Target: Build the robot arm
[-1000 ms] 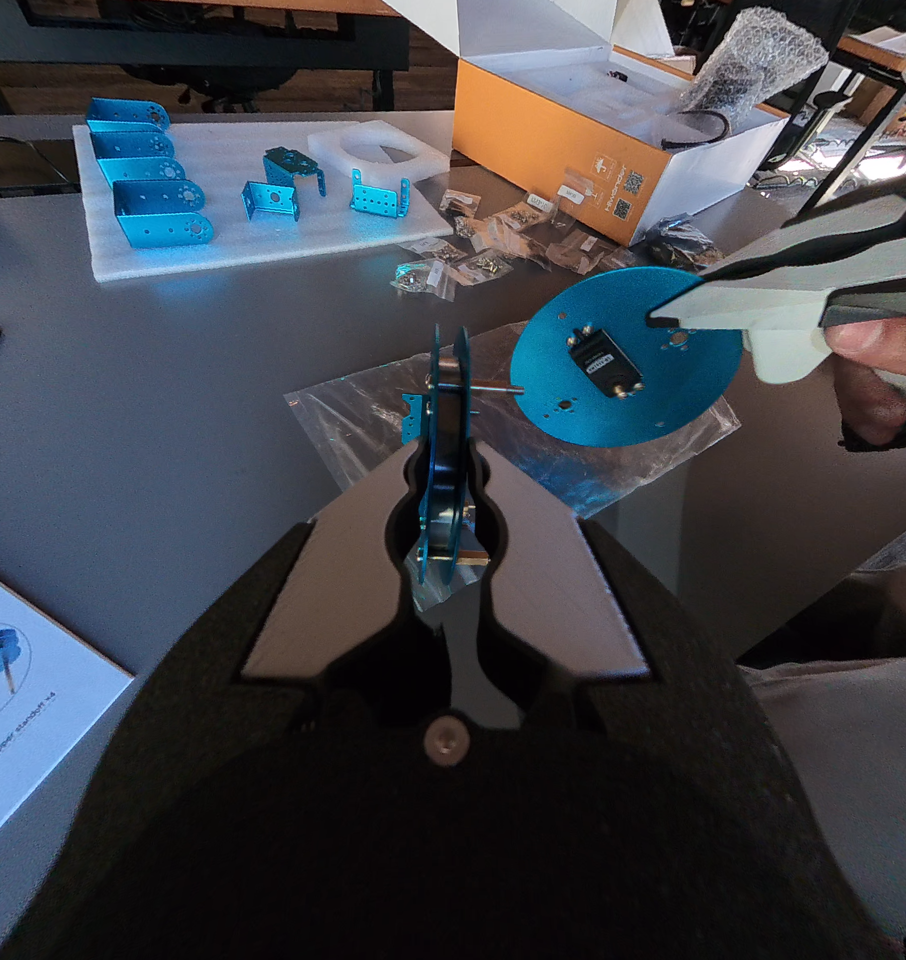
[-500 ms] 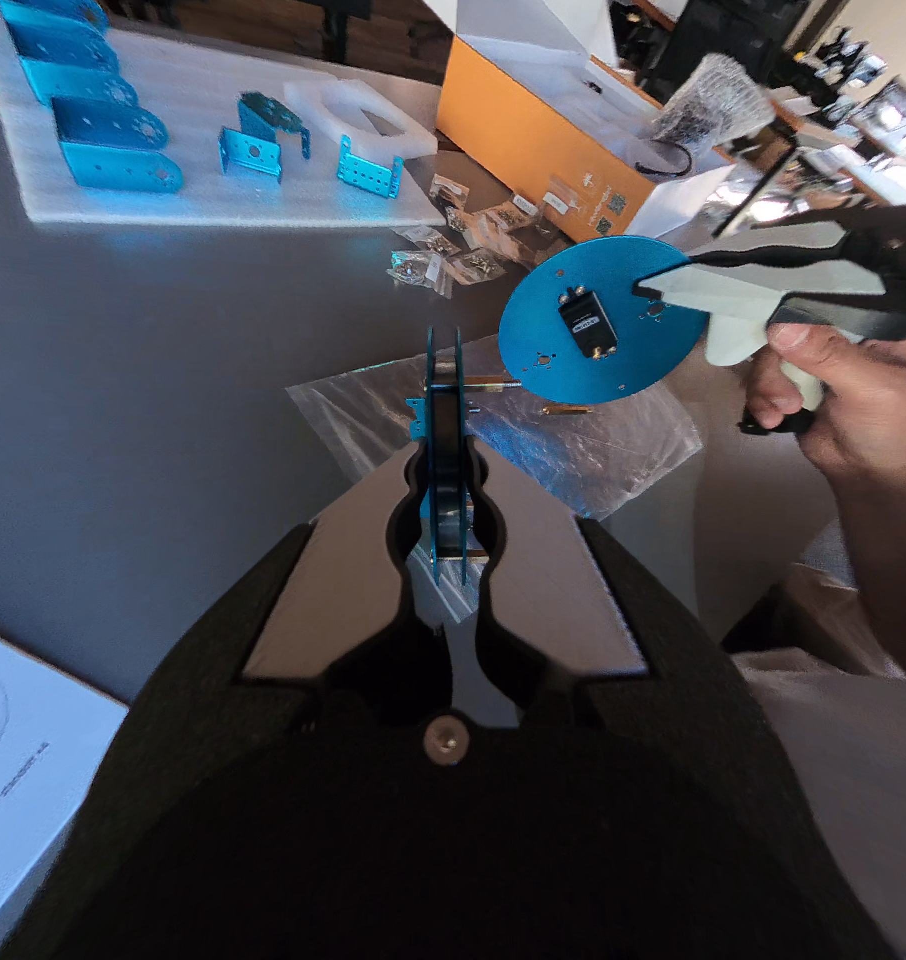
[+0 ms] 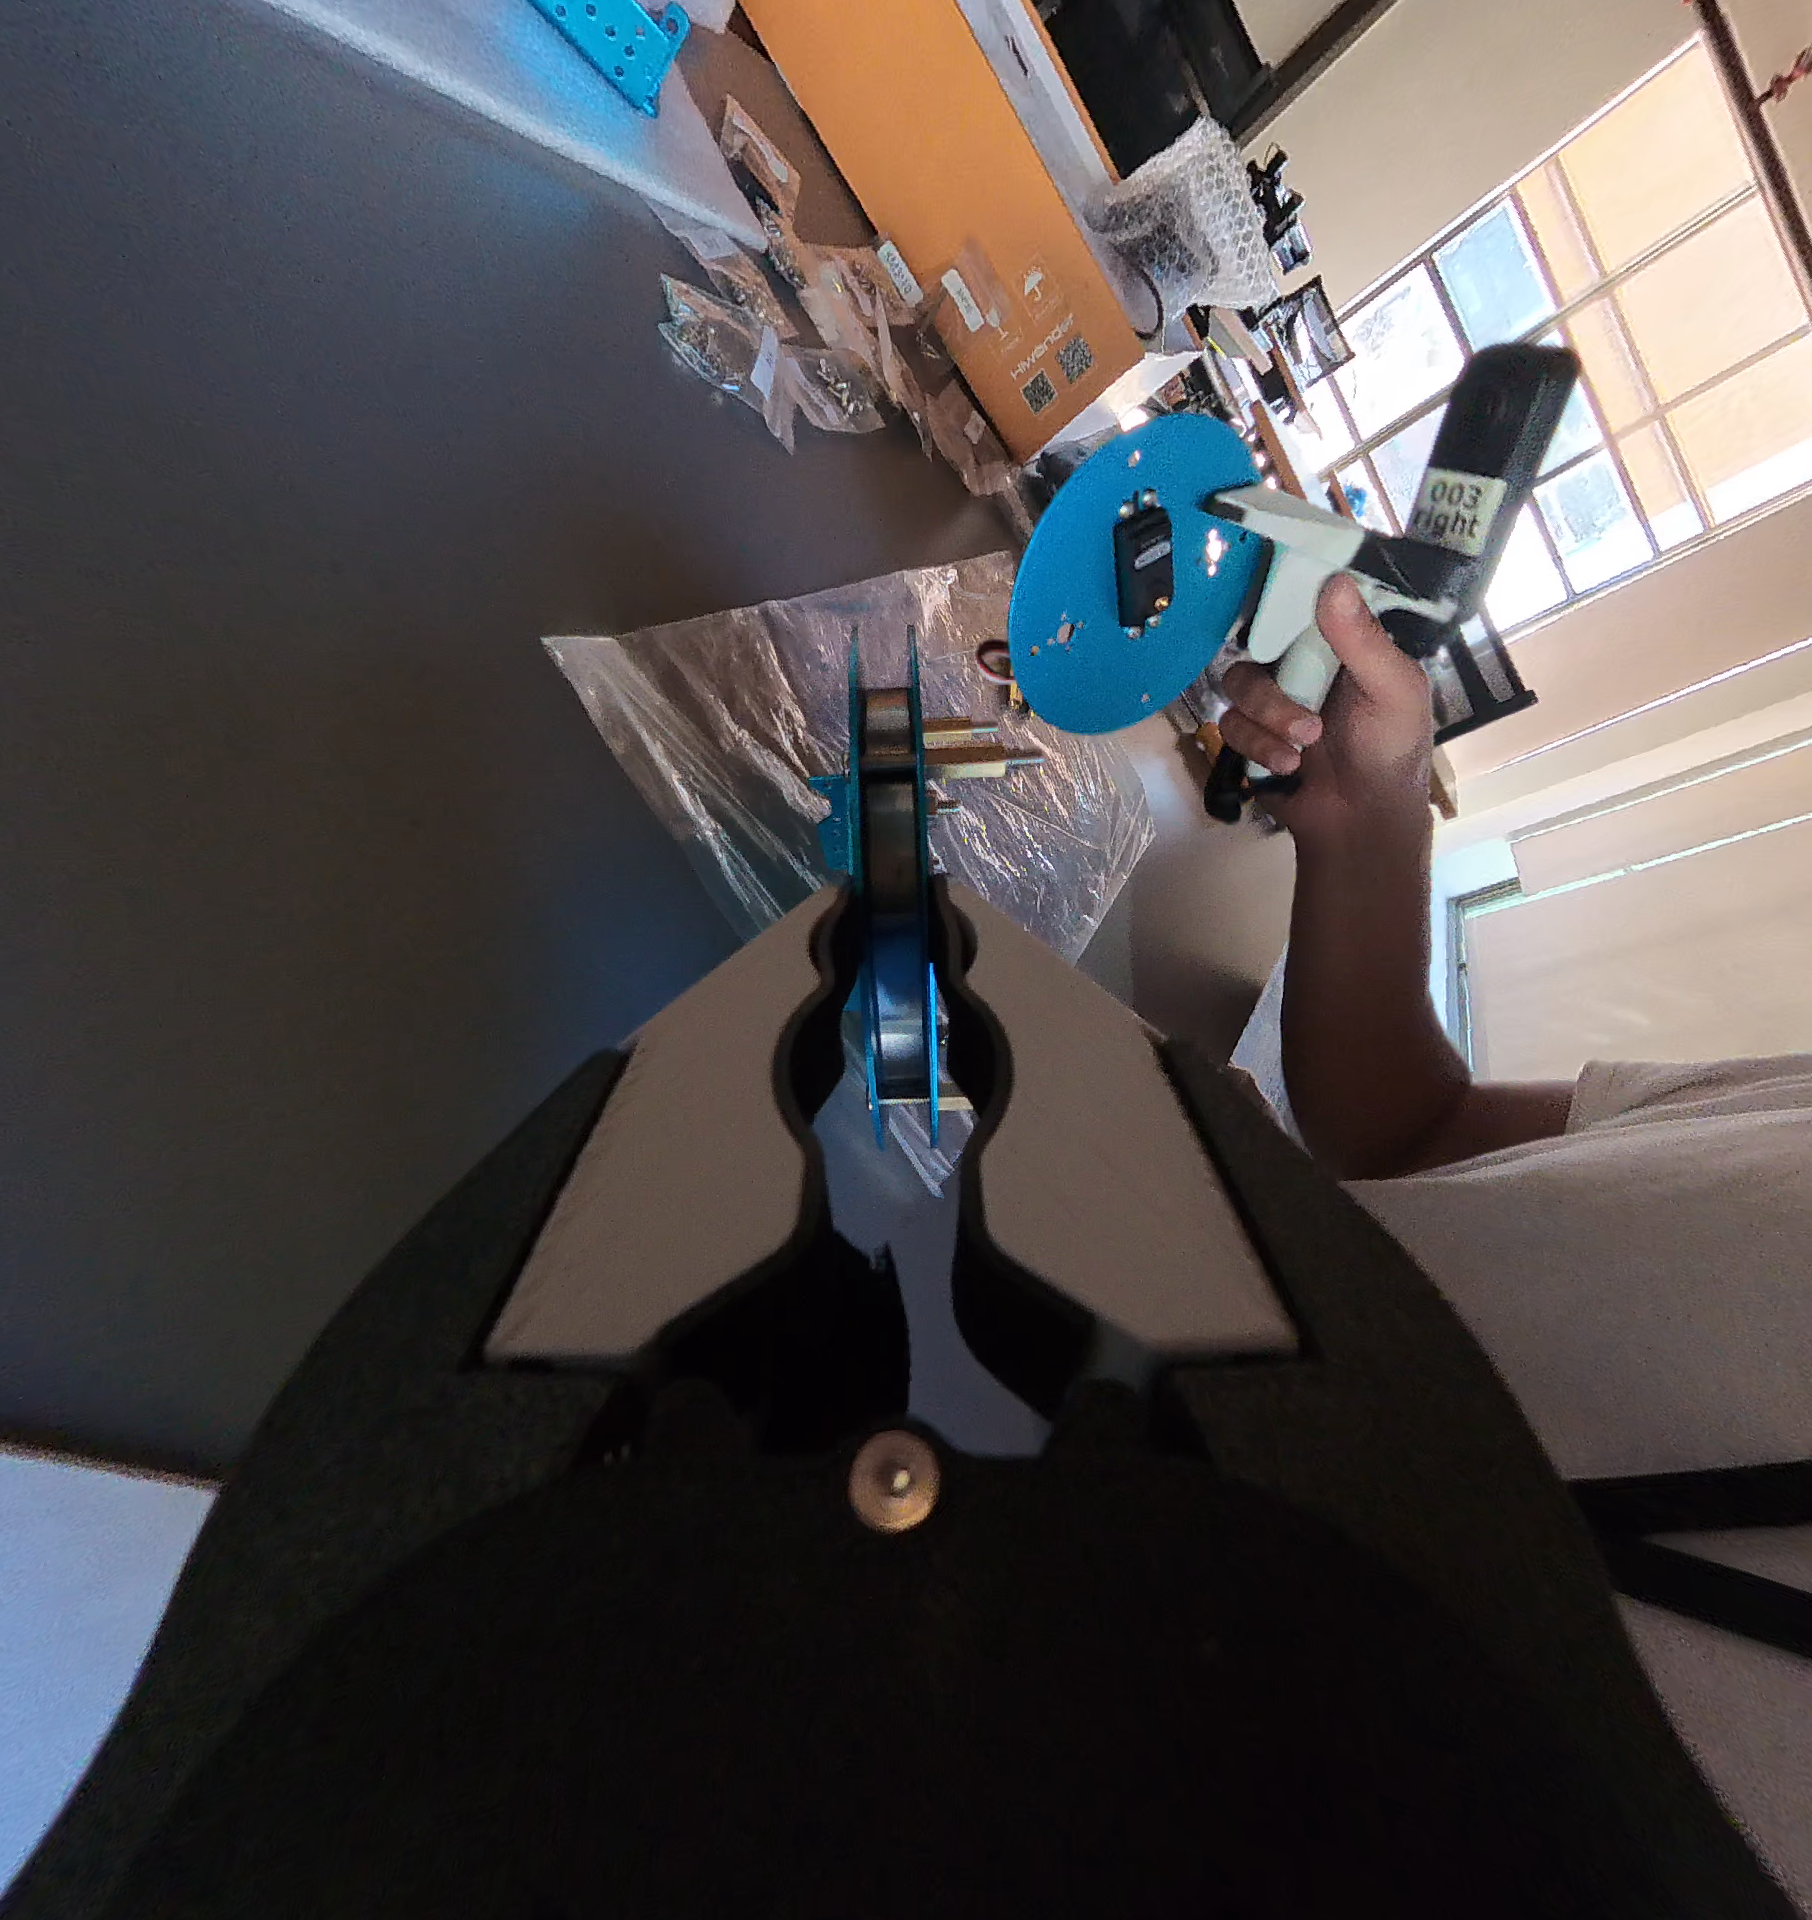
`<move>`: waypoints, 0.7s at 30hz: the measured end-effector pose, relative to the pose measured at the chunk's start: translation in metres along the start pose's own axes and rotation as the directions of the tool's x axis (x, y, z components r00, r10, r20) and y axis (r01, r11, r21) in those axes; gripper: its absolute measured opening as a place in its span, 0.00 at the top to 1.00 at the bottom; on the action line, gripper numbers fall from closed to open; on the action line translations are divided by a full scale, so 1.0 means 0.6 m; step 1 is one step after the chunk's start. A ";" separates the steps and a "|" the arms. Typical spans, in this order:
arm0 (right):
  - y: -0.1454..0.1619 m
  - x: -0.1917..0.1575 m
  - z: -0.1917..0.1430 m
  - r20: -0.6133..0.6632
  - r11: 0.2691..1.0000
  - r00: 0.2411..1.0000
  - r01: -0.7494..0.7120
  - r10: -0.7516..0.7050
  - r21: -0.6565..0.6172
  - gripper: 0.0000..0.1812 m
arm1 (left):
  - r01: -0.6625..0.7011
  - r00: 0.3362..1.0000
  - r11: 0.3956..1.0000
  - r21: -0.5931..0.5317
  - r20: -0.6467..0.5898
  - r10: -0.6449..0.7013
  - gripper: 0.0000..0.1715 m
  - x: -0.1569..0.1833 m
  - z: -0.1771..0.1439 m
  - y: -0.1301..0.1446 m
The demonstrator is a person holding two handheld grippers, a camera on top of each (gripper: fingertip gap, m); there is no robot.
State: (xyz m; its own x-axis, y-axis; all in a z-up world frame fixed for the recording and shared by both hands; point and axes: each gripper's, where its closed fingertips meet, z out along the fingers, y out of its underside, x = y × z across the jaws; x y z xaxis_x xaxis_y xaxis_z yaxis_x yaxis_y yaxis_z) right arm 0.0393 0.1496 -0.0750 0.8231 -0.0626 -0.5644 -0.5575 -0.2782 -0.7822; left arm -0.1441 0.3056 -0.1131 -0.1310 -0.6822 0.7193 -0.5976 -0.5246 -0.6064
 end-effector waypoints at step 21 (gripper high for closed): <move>-0.184 0.183 0.243 0.058 0.964 0.983 -0.157 0.173 -0.214 1.00 | -0.422 0.869 0.896 -0.140 0.219 0.444 0.93 0.087 0.034 0.012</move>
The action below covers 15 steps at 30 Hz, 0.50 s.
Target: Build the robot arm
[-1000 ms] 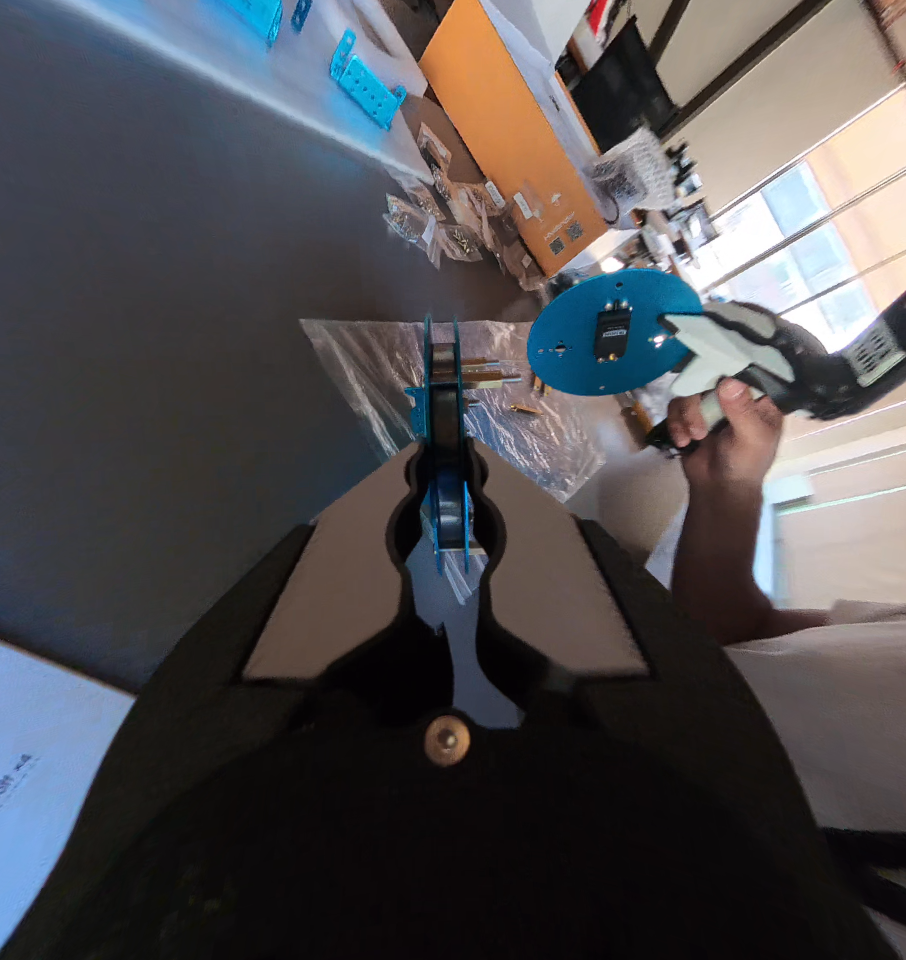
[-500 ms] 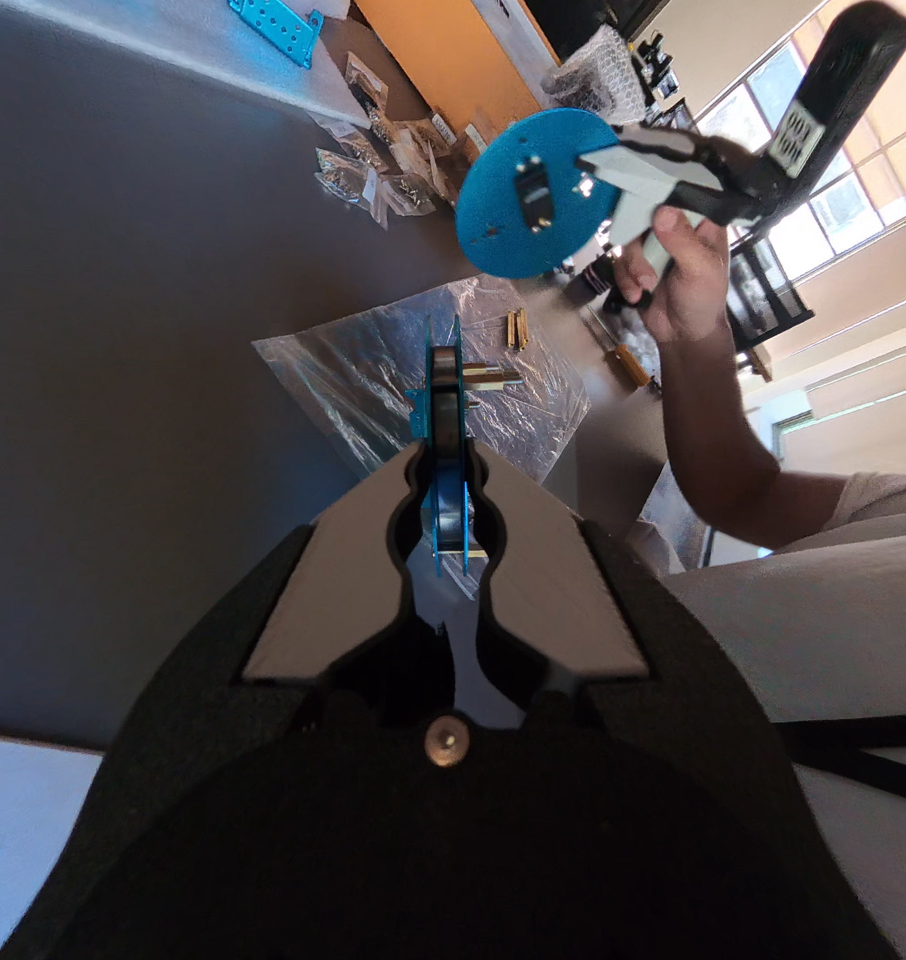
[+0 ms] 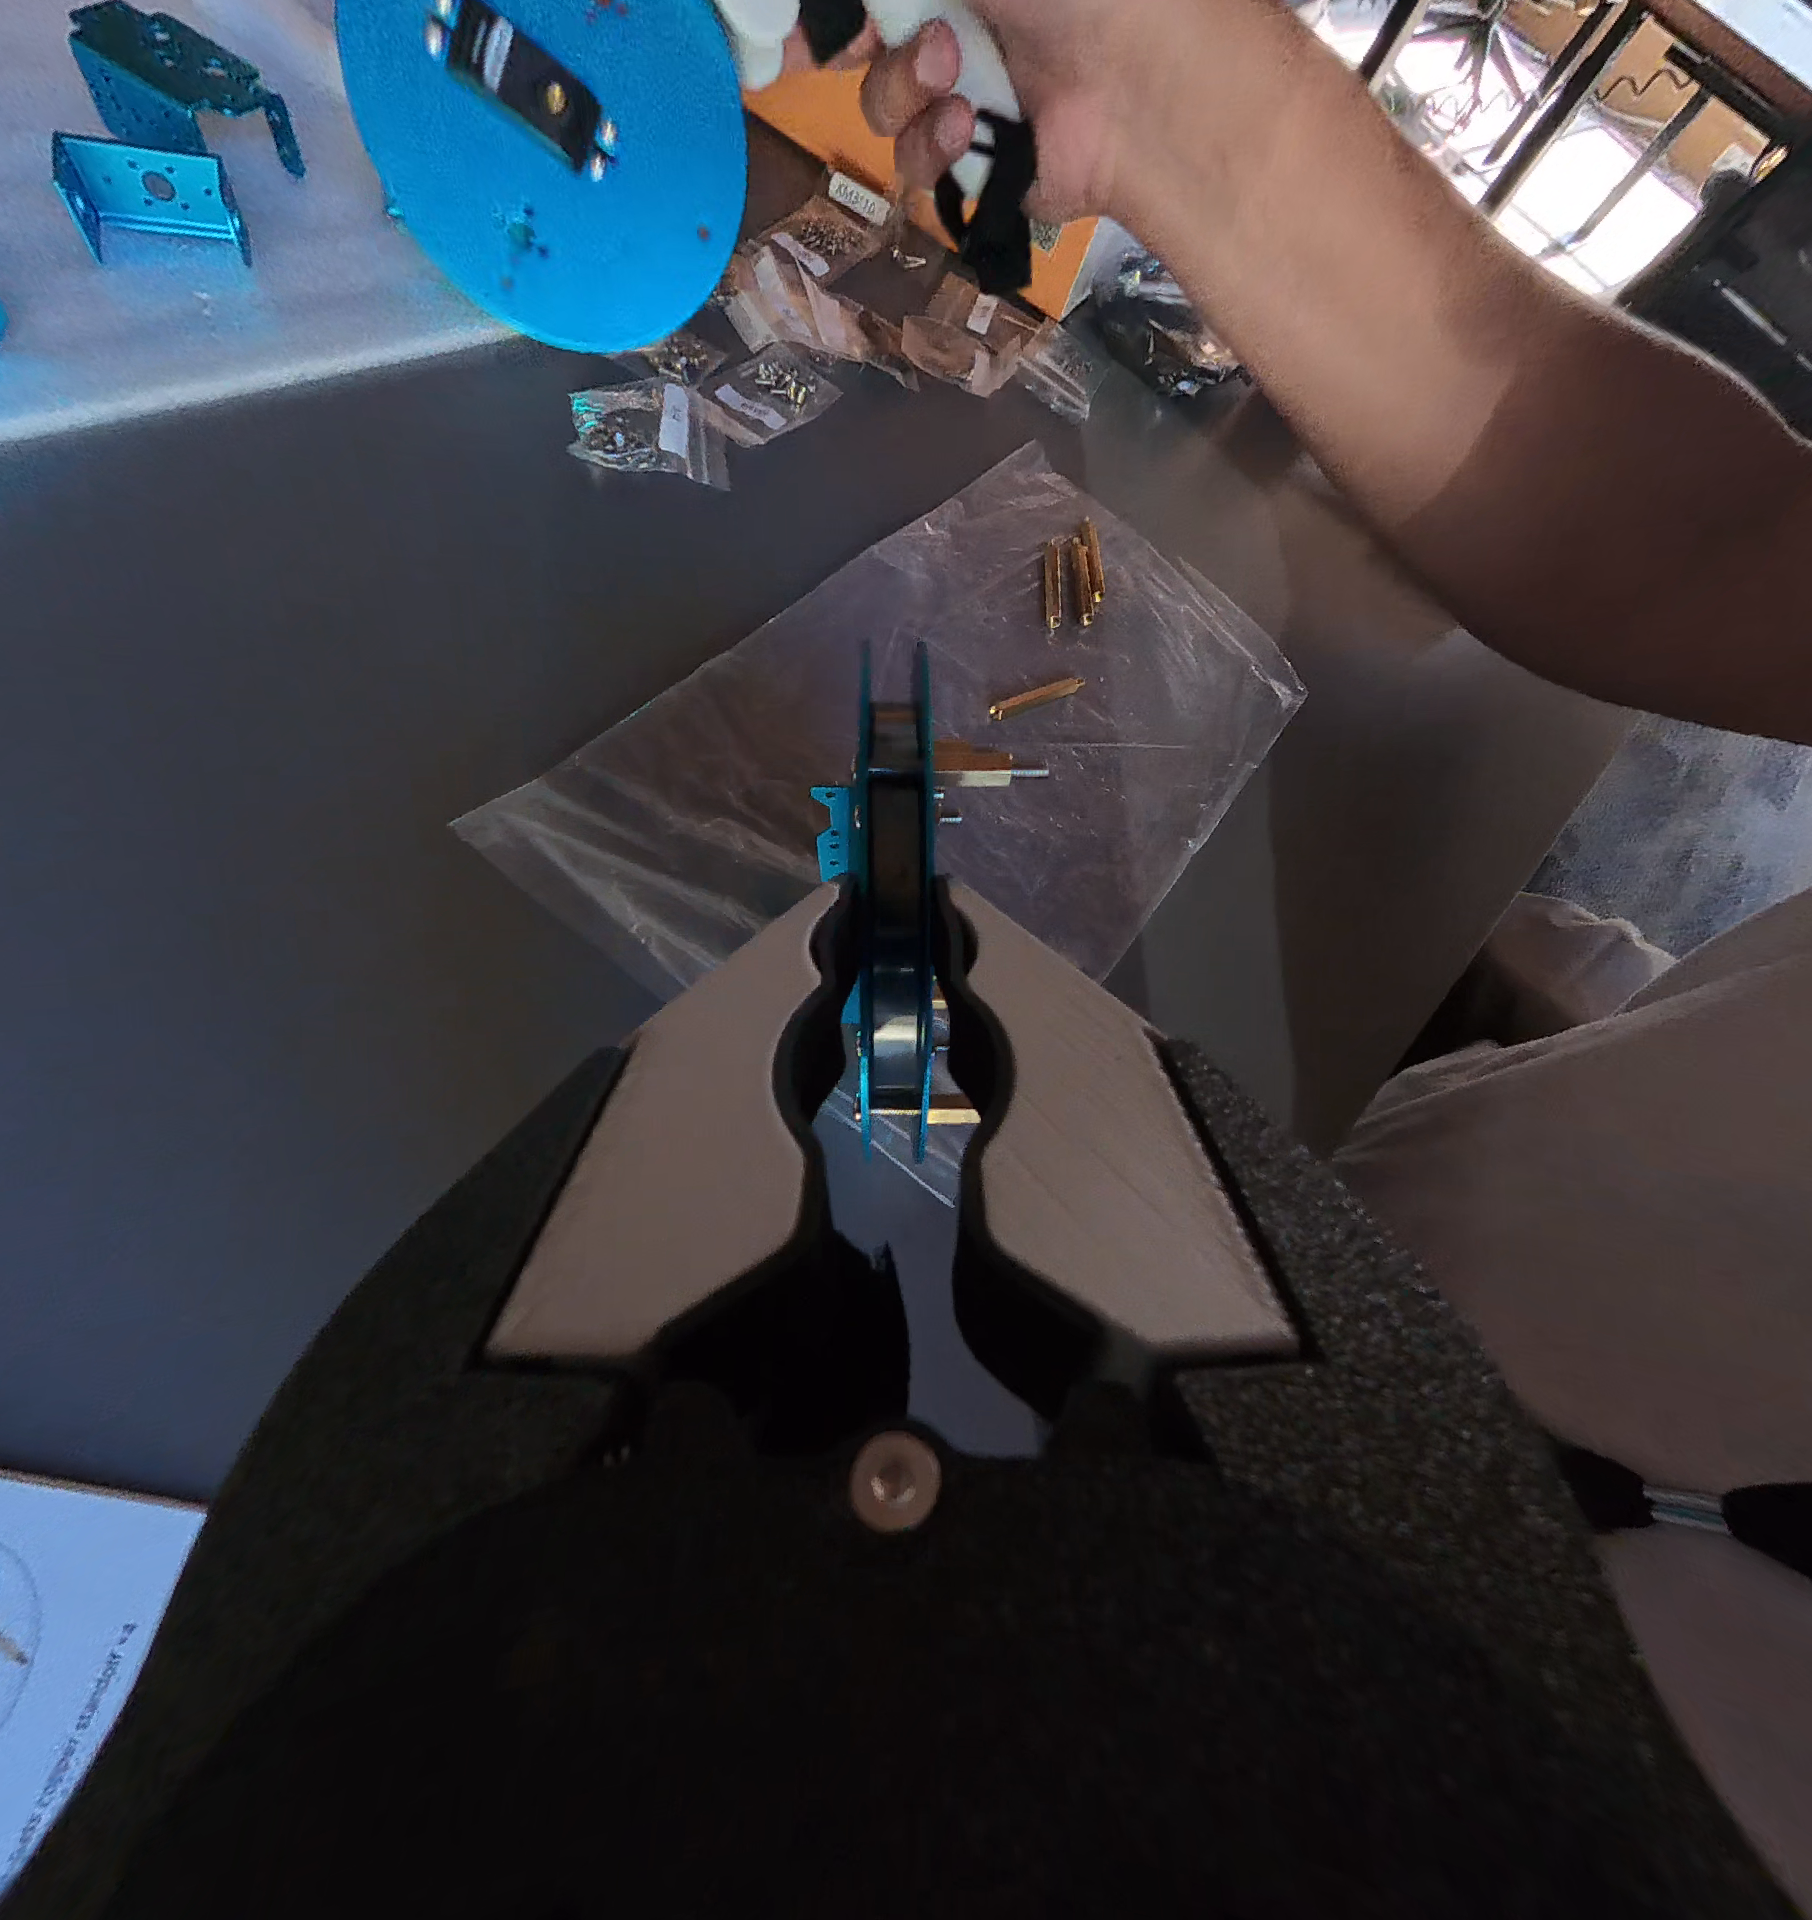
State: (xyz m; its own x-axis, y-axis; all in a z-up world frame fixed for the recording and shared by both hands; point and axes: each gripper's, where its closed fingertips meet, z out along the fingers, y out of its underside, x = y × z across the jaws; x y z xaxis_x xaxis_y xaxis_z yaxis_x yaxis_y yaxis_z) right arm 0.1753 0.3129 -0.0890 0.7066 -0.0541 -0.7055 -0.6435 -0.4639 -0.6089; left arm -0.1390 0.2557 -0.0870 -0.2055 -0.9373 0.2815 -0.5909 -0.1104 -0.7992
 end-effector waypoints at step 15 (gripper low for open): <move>0.067 0.046 0.022 0.116 0.968 0.962 -0.238 0.246 -0.078 0.95 | -0.125 0.992 0.990 -0.069 -0.032 0.123 0.93 0.019 0.024 -0.014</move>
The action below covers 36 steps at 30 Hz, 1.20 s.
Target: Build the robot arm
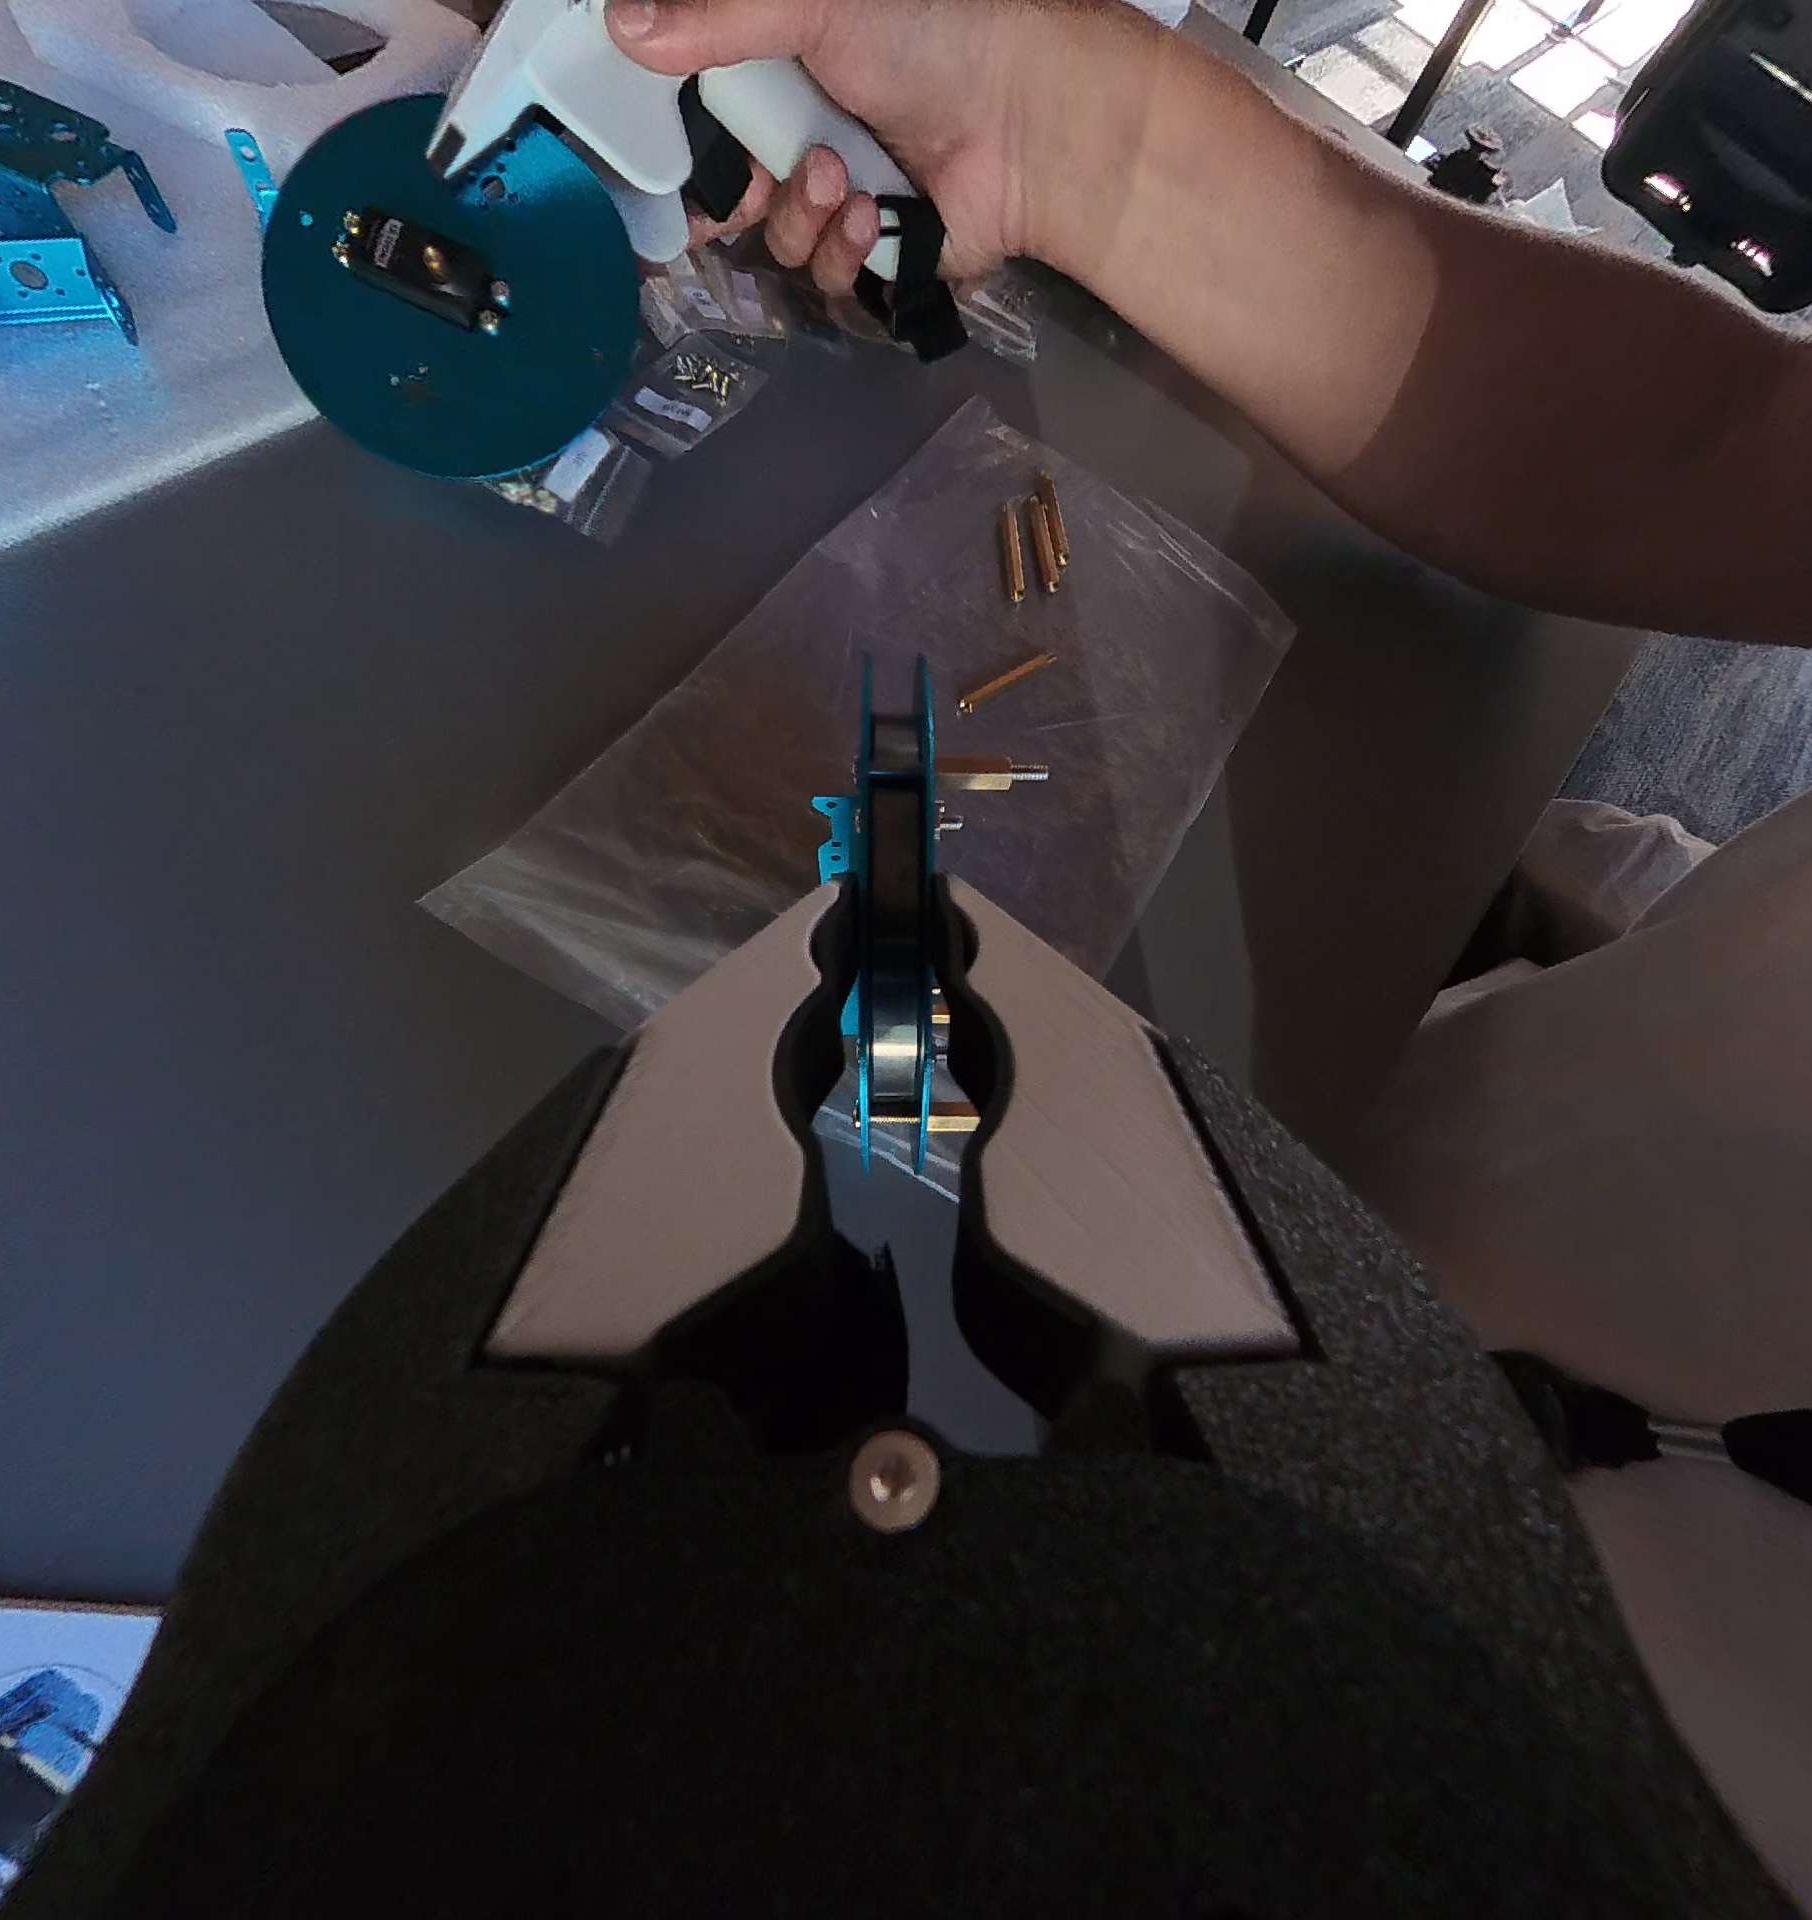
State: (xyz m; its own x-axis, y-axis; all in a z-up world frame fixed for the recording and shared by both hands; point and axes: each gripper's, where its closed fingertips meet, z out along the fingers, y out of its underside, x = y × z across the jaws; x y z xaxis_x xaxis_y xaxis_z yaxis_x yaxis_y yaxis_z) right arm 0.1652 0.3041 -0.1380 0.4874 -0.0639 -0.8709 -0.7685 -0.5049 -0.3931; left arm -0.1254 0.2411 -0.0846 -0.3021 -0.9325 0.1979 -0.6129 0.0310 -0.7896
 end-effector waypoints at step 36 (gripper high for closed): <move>0.368 -0.270 -0.011 0.489 0.674 0.807 0.564 -0.331 -0.476 0.79 | 0.489 0.758 0.873 -0.004 -0.492 -0.427 0.93 0.014 0.005 -0.017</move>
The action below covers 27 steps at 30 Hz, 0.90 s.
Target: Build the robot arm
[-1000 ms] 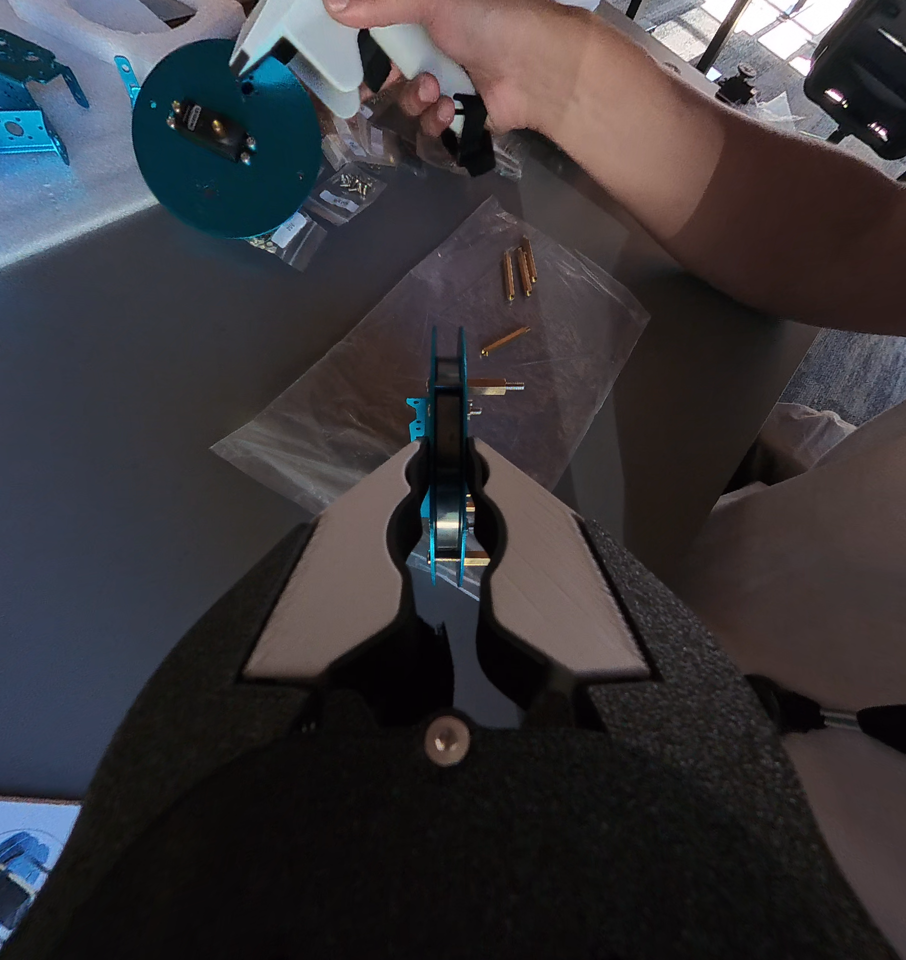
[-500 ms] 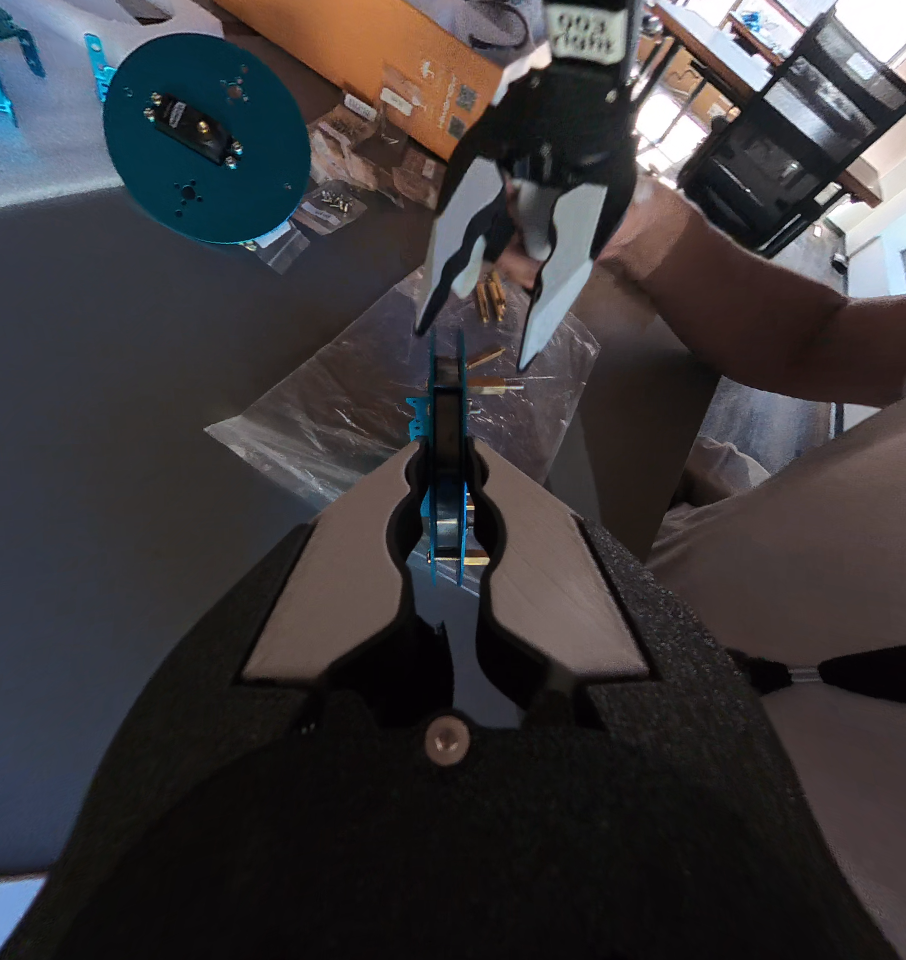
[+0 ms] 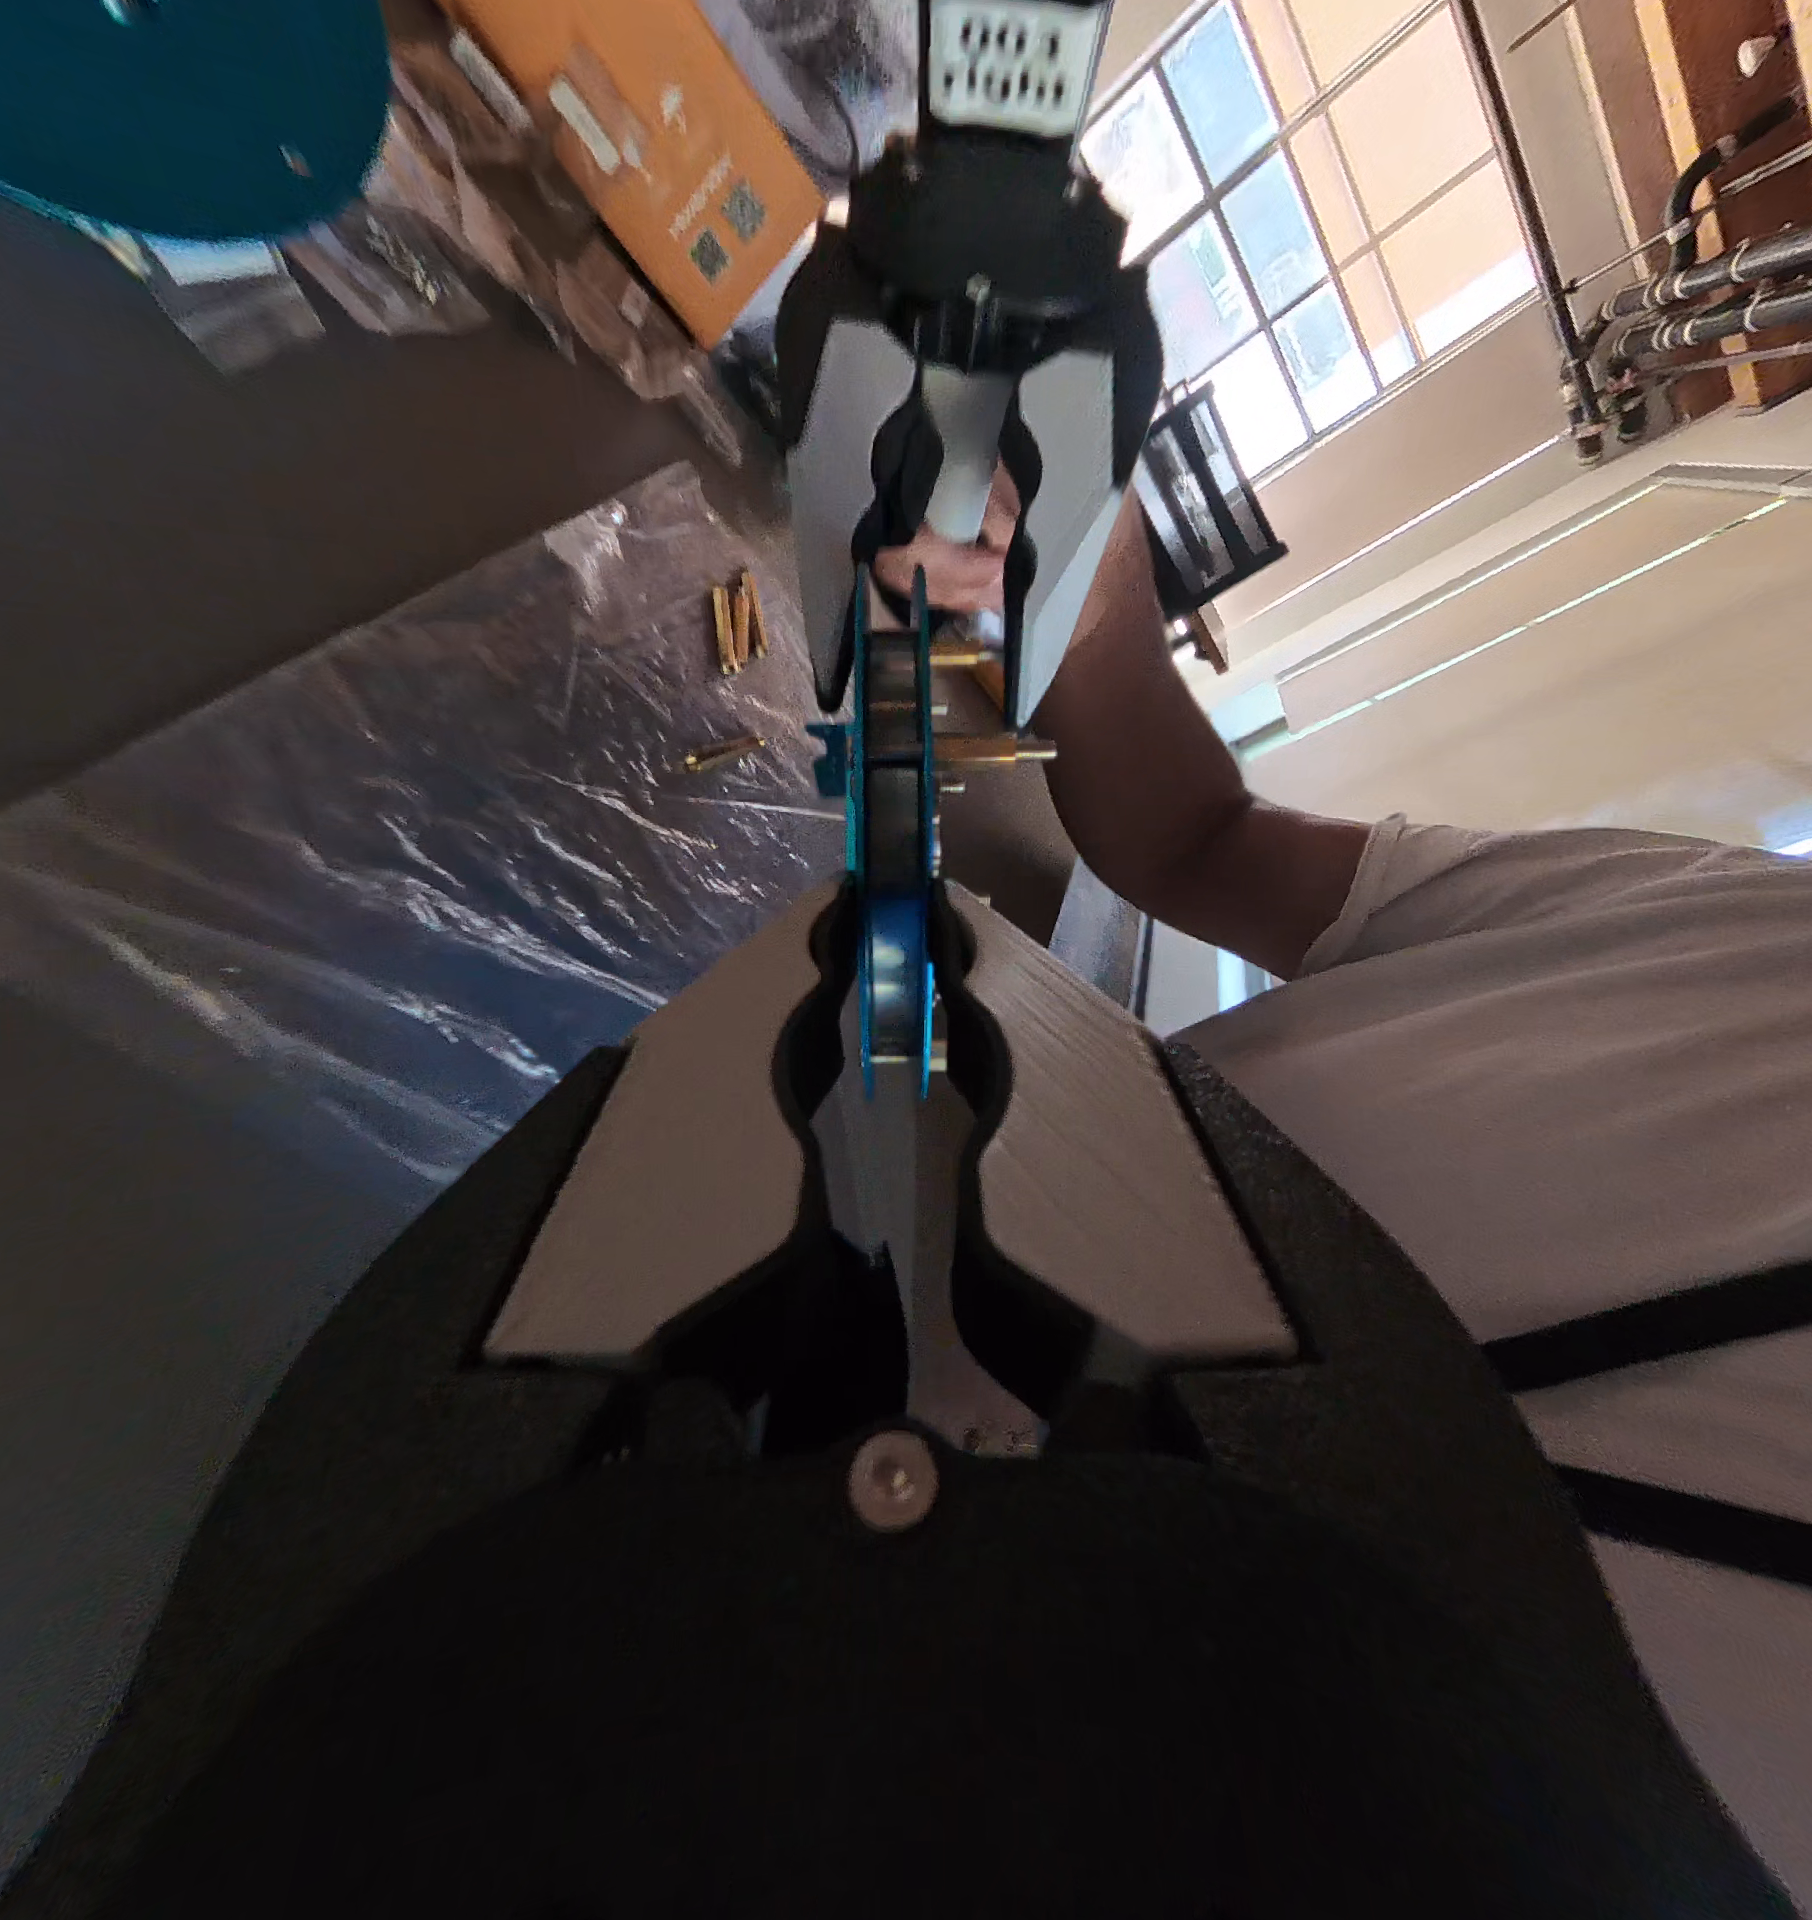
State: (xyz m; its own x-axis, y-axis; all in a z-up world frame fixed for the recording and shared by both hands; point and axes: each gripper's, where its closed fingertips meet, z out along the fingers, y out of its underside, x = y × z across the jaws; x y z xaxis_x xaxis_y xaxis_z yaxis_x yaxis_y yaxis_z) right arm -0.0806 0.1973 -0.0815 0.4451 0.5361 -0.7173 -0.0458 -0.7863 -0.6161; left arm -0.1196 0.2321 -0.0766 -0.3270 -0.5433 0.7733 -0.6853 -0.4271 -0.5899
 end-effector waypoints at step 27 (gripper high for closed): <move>0.065 0.125 -0.044 -0.551 0.921 0.742 0.357 -0.382 -0.158 0.97 | 0.306 0.950 0.922 -0.236 0.008 -0.314 0.91 -0.103 0.076 0.053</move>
State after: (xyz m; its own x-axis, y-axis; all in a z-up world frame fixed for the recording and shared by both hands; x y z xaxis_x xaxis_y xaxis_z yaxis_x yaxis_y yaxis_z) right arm -0.0253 0.1983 -0.1506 0.8403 0.5291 -0.1179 0.2576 -0.5811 -0.7720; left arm -0.0918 0.2192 -0.1538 -0.0906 -0.3875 0.9174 -0.8859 -0.3894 -0.2520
